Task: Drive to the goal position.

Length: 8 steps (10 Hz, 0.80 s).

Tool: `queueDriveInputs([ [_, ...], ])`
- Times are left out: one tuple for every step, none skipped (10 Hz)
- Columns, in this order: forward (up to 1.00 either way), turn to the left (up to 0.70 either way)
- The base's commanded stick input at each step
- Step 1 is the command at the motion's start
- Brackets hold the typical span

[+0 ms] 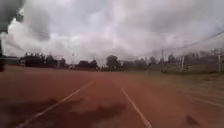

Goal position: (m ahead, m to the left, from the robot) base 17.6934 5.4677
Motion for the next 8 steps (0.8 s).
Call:
queueDriveInputs([
  [0.85, 0.00],
  [0.85, 0.00],
  [0.85, 0.00],
  [0.85, 0.00],
  [0.85, 0.00],
  [0.85, 0.00],
  [0.85, 0.00],
  [0.85, 0.00],
])
